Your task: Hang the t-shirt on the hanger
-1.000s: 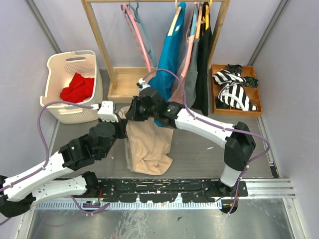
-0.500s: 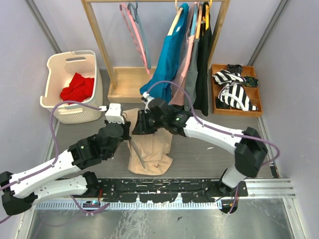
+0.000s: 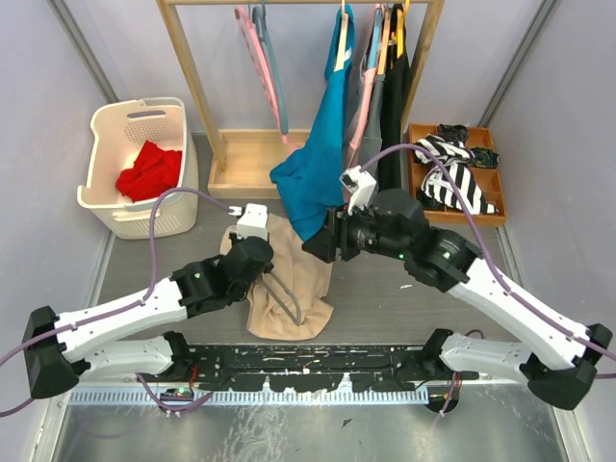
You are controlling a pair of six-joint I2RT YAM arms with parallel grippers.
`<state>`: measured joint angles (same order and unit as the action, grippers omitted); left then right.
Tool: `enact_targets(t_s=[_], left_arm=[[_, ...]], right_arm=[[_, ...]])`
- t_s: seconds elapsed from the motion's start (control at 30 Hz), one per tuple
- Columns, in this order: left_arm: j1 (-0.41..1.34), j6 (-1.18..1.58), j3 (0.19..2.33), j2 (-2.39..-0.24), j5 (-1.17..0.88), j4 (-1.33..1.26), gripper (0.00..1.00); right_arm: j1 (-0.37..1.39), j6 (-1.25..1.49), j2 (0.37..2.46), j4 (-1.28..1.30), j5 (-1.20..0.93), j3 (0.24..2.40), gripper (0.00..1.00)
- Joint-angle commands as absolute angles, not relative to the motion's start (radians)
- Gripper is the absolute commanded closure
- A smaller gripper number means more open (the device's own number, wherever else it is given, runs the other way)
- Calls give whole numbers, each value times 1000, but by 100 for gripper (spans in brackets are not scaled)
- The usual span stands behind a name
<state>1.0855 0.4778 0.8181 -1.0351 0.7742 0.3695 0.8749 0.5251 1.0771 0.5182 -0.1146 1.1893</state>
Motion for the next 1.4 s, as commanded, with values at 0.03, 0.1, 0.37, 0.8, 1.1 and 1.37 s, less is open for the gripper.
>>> enact_targets(t_s=[0.03,0.1,0.37,0.8,1.1,1.37], left_arm=[[1085,454,864,-1065,775,288,100],[1085,451,868,-1068,773,284,100],[1085,443,881,-1097,762,272,100],[1086,445,894,-1109,743,260,100],[1086,447,888,-1075,721,259,97],[1085,448,919,-1056,688,298,56]], right_arm=[[881,472,1001,494,-290,1121,44],[894,463,1006,498,-301,1112,45],[1010,438,1117,519,-229,1138,46],[1062,484,1261,426,-110,1118,59],[1062,513,1242,243,-97,996,83],[1062,544,1159,155,-74,859,99]])
